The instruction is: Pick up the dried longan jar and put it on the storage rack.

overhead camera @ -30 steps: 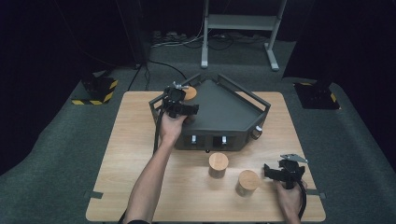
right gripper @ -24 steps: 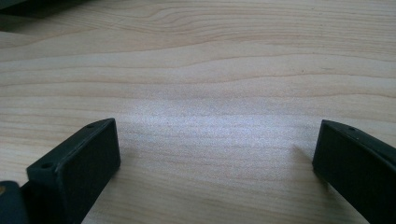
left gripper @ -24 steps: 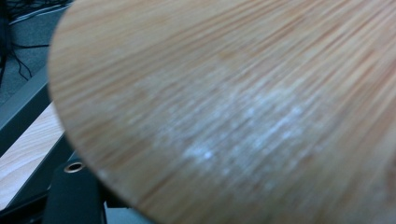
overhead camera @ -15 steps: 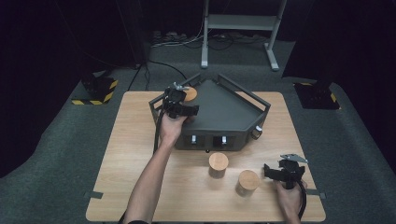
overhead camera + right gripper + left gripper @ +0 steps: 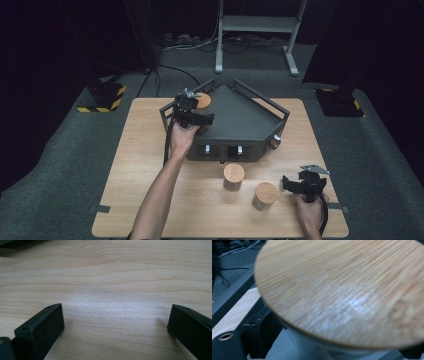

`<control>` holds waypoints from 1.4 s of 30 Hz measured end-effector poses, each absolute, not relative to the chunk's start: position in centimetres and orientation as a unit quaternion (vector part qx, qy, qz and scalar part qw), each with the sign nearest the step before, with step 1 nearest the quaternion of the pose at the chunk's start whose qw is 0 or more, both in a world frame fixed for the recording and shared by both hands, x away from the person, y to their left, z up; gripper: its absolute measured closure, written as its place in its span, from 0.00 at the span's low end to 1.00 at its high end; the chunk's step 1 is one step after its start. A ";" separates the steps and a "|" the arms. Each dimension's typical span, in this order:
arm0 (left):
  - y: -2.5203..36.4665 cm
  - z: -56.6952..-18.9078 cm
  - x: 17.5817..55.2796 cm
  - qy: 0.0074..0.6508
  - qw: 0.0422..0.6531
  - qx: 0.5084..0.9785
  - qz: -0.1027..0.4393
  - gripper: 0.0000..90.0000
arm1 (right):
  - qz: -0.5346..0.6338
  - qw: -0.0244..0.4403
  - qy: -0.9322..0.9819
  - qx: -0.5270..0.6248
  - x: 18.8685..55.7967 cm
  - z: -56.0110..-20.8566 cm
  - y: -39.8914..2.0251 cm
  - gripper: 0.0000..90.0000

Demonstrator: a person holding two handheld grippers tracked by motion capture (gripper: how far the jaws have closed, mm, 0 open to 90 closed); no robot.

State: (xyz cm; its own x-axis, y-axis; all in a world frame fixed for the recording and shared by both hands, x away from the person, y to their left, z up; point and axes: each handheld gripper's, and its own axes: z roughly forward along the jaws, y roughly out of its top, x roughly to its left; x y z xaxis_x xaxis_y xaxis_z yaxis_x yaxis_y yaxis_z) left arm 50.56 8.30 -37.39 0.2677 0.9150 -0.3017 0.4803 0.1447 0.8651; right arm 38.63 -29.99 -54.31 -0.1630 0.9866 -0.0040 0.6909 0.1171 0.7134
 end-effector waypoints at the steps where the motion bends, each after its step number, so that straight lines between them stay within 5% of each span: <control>1: 8.3 -37.4 50.5 0.566 0.503 0.616 0.217 0.10 | 0.294 0.252 0.704 0.596 38.6 -54.3 -30.0 0.00; 42: 9.6 -37.0 48.2 0.556 0.517 0.612 0.222 0.10 | 0.294 0.252 0.704 0.596 38.6 -54.3 -30.0 0.00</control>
